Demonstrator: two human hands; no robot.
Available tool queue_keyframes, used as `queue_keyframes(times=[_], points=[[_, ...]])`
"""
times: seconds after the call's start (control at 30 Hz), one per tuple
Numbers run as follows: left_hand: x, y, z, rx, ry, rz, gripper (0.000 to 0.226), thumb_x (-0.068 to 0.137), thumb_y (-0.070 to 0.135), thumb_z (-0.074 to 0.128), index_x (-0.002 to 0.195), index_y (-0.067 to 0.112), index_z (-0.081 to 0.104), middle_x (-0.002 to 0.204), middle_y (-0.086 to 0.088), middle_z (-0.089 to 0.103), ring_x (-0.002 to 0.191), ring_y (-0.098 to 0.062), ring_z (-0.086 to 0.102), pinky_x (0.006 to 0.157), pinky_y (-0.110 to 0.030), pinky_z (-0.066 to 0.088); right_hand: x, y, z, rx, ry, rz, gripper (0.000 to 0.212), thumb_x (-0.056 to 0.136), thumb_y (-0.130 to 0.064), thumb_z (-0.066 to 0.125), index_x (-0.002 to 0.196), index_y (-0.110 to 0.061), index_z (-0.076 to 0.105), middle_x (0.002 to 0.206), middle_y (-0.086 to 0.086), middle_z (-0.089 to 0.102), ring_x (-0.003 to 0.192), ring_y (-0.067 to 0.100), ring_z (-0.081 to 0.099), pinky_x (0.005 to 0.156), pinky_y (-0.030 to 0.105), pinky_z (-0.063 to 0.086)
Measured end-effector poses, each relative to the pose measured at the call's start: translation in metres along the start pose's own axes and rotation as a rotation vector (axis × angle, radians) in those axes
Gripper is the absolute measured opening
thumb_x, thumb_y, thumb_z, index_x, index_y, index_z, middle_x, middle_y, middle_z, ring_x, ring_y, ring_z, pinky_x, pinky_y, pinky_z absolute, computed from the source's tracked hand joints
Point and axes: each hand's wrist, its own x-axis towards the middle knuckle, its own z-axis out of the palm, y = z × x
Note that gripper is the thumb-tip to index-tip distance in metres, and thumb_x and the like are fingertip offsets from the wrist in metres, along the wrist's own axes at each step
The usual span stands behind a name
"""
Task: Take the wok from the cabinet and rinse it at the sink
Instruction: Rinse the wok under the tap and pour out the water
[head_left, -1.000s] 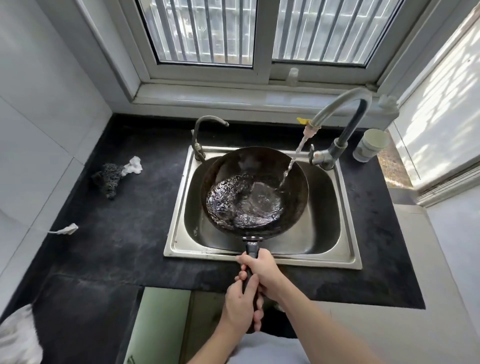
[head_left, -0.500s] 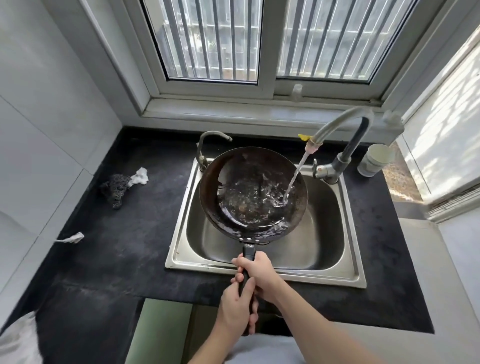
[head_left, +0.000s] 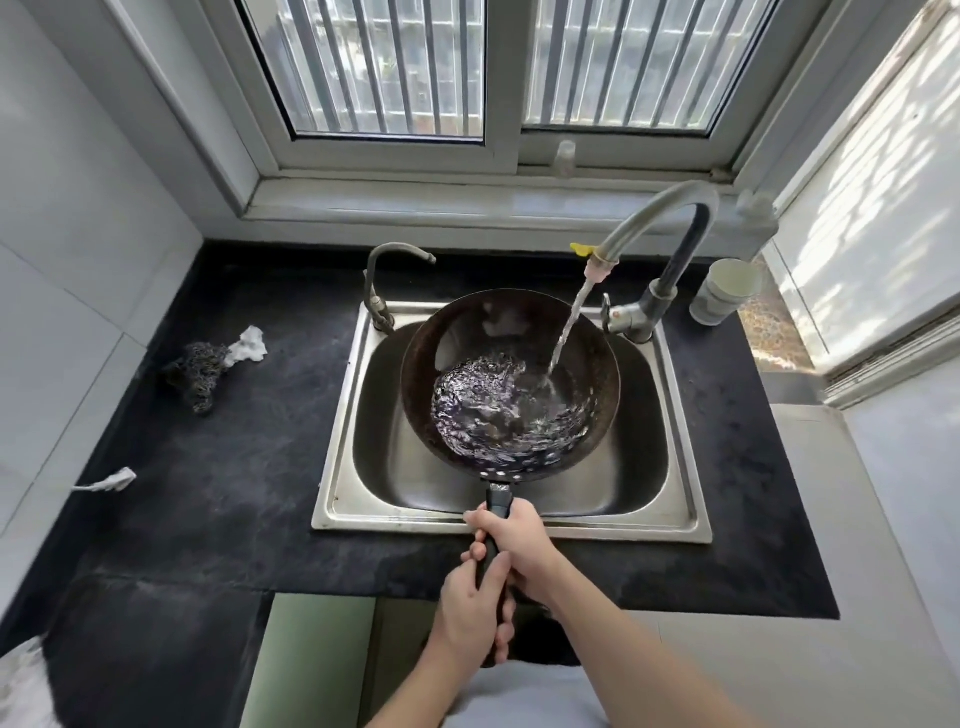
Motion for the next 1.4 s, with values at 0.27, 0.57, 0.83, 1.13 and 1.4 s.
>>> queue_keyframes(times=[0.27, 0.57, 0.83, 1.13, 1.4], points=[[-0.002, 0.005, -0.01, 0.07, 0.094, 0.04, 0.038, 0.1, 0.028, 0.049, 0.072, 0.003, 0.055, 0.048, -0.007, 0.051, 0.033, -0.022, 0.046, 0.034, -0.027, 0.039, 0.006, -0.006, 0.013, -0.06, -0.085, -0.007, 0.021, 0.093, -0.002, 0.064, 0.077, -0.009, 0.053, 0.057, 0.001, 0.051, 0.043, 0.013, 0.051, 0.065, 0.038, 0.059], [-0.002, 0.008, 0.005, -0.083, -0.002, -0.012, 0.033, 0.101, 0.024, 0.048, 0.078, 0.001, 0.05, 0.049, -0.007, 0.049, 0.03, -0.018, 0.041, 0.03, -0.022, 0.035, 0.0, -0.006, -0.004, -0.095, -0.04, -0.022, 0.029, 0.092, -0.007, 0.068, 0.067, -0.009, 0.054, 0.053, 0.005, 0.051, 0.043, 0.016, 0.054, 0.068, 0.042, 0.057], [-0.004, 0.009, 0.003, -0.034, 0.032, 0.012, 0.032, 0.1, 0.024, 0.049, 0.079, 0.001, 0.051, 0.049, -0.007, 0.05, 0.031, -0.02, 0.042, 0.03, -0.023, 0.036, 0.0, -0.01, -0.001, -0.081, -0.048, -0.01, 0.023, 0.092, -0.002, 0.066, 0.075, -0.007, 0.052, 0.056, 0.003, 0.051, 0.044, 0.015, 0.052, 0.064, 0.038, 0.058], [-0.015, -0.005, -0.017, 0.162, 0.036, 0.077, 0.033, 0.101, 0.028, 0.046, 0.082, 0.003, 0.056, 0.047, 0.0, 0.052, 0.035, -0.018, 0.047, 0.034, -0.028, 0.037, -0.008, 0.002, 0.014, -0.04, -0.074, 0.066, 0.032, 0.093, -0.001, 0.062, 0.064, -0.009, 0.053, 0.056, 0.007, 0.047, 0.043, 0.015, 0.05, 0.071, 0.038, 0.058], [-0.017, -0.004, -0.016, 0.139, -0.014, 0.036, 0.036, 0.101, 0.029, 0.046, 0.081, 0.001, 0.056, 0.052, -0.005, 0.053, 0.037, -0.02, 0.048, 0.033, -0.027, 0.038, -0.012, 0.012, 0.011, -0.014, -0.004, 0.139, 0.036, 0.092, -0.008, 0.067, 0.059, -0.01, 0.052, 0.046, 0.003, 0.05, 0.042, 0.014, 0.057, 0.084, 0.048, 0.053]])
